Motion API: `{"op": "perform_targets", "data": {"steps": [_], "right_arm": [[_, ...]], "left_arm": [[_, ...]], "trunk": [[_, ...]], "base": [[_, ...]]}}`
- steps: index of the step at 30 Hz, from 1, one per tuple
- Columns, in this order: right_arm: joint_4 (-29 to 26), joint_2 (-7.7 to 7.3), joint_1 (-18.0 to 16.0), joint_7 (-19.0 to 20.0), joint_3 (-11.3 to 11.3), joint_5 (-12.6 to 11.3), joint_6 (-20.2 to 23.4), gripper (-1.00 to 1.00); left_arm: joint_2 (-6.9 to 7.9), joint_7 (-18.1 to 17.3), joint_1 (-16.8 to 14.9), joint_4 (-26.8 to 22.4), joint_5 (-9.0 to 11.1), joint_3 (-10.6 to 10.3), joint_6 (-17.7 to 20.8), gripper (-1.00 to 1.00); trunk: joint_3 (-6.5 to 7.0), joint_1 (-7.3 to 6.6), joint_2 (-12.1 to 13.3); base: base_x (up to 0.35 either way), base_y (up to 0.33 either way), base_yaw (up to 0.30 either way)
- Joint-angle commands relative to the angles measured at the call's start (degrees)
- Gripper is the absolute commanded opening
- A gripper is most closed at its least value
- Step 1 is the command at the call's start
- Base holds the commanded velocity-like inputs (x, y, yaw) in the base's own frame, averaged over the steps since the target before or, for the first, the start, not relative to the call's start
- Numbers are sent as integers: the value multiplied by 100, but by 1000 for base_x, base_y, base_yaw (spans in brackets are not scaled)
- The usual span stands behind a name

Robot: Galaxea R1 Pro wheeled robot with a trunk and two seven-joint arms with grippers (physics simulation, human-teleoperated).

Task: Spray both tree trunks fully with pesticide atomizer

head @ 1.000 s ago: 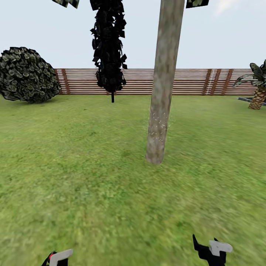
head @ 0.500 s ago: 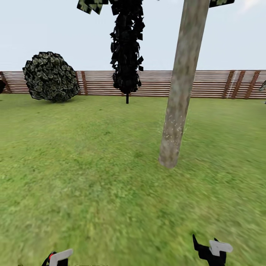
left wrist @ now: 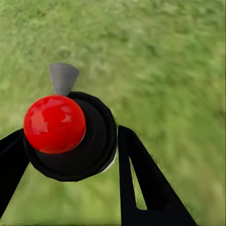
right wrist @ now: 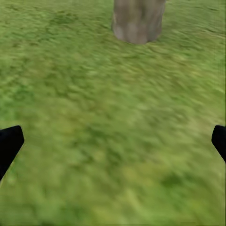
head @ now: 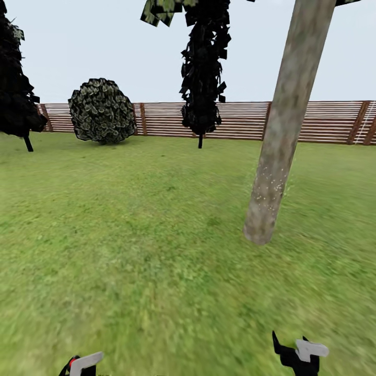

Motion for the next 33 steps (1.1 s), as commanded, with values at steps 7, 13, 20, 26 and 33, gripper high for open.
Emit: {"op": "perform_targets", "data": {"steps": [7,13,20,26,33], "right_arm": [[0,10,0,-18,0,-8,0,100],[6,13,0,-301,8,-6,0,100],[9,13,0,-316,9,-5,0,100],[9,13,0,-316,9,-5,0,100],[9,13,0,-316,9,-5,0,100]], "left_arm": [[0,0,1,1,-2,0,-1,-100],[0,0,2,-1,0,0,-1,-100],[0,0,-1,3,6,0,-1,-100],[0,0,2,3,6,0,-1,-100],[0,0,-2,3,6,0,-1,-100]], "trunk": [[2,0,0],[2,0,0],[2,0,0],[2,0,0],[2,0,0]], "base": [[0,0,277],[0,0,279],[-80,175,279],[-129,285,279],[-83,296,279]]}}
